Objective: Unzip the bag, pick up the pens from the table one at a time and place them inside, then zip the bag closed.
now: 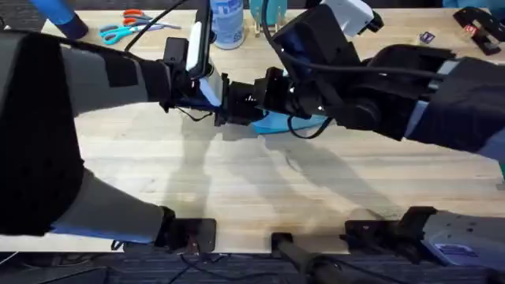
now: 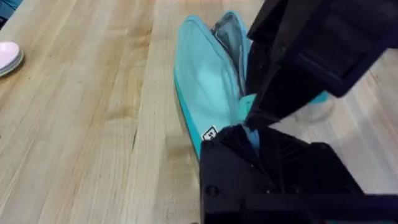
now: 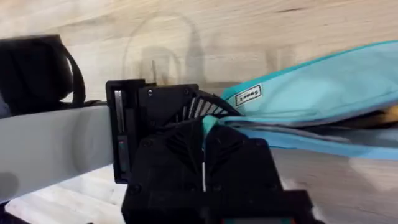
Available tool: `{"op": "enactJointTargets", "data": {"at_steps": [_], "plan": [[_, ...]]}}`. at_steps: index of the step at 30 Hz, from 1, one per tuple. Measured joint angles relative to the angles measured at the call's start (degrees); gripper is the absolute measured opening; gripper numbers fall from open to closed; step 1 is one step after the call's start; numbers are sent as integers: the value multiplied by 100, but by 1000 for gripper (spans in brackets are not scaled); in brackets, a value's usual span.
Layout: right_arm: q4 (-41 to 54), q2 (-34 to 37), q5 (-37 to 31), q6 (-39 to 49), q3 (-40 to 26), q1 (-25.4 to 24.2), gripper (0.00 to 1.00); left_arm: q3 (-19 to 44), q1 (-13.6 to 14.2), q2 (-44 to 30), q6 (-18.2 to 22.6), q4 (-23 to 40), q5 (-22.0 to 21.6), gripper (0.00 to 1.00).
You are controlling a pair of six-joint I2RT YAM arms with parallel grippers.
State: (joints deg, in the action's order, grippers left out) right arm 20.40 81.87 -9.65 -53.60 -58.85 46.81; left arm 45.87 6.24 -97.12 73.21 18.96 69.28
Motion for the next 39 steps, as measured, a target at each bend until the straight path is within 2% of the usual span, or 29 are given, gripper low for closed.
{"op": "enactJointTargets", "data": {"at_steps": [18,39], "plan": [[210,-19,1,0,0,-51,29,0,16,-2,-11,-56,-28,44],[1190,-255,196,9,-2,-1269,30,0,26,-2,-11,-80,-76,44]]}}
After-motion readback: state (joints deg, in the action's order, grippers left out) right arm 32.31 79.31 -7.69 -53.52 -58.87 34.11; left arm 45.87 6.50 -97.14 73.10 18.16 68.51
